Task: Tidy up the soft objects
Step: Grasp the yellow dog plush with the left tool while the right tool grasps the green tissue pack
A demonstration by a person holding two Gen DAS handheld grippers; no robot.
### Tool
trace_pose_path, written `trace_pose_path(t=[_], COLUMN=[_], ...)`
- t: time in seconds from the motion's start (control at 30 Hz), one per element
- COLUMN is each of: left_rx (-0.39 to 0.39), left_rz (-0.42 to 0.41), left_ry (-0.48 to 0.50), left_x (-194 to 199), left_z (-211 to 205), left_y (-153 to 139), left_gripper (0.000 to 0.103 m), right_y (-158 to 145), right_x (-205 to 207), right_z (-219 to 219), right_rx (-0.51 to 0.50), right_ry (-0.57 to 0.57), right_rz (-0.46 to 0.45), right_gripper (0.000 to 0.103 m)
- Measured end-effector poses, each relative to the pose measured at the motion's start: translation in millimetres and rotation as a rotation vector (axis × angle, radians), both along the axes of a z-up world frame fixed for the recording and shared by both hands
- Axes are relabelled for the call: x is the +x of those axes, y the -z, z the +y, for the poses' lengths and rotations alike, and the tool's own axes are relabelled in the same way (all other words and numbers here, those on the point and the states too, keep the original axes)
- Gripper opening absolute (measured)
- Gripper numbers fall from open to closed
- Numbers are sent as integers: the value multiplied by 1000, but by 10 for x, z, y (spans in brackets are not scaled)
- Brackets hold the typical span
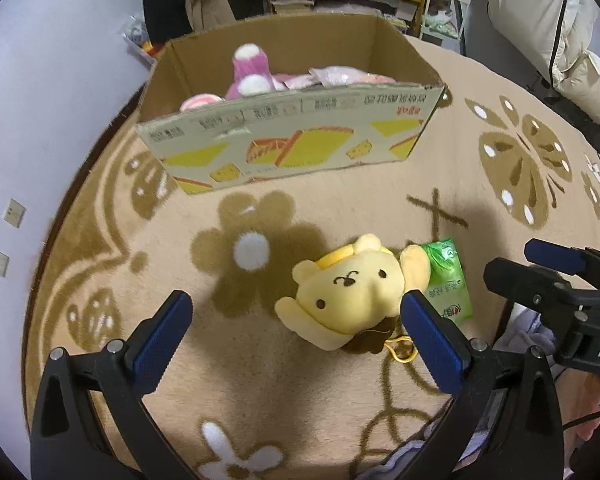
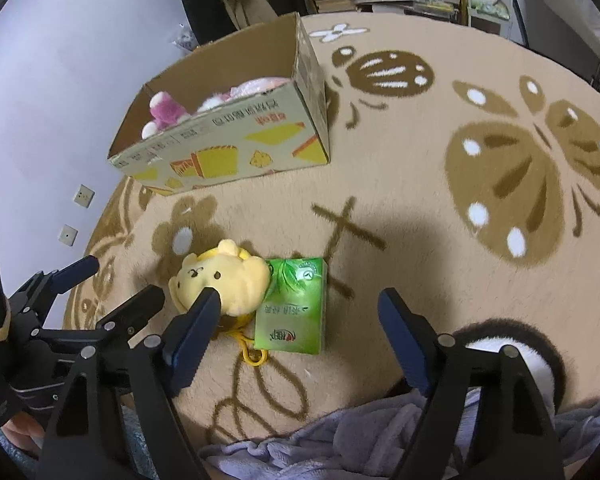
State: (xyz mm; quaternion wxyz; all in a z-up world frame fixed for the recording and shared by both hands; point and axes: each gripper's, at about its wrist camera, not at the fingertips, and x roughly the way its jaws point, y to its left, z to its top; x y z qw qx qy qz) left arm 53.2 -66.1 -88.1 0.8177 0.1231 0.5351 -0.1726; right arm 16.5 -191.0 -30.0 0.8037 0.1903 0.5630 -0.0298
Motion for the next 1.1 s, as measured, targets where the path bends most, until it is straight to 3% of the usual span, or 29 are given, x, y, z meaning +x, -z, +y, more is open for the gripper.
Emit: trace_pose_path(t=[0.27, 0.7, 0.97, 1.1], left_rx=[8, 4, 14, -11], left_rz=[39, 119, 138, 194], left_ry=[44, 69, 82, 108], left_x=[23, 118, 139, 139], left_z=[-169, -274, -334, -381], left_y=[168, 399, 482, 581], left_gripper=[103, 102, 103, 102], right_y=[239, 609, 563, 611], right_x=[120, 290, 289, 281], right_z=[-48, -44, -112, -113], right_rx=[54, 103, 102, 104], right_ry=[41, 71, 106, 106], right_rz=[55, 146, 115, 137], right_gripper=[79, 79, 79, 79])
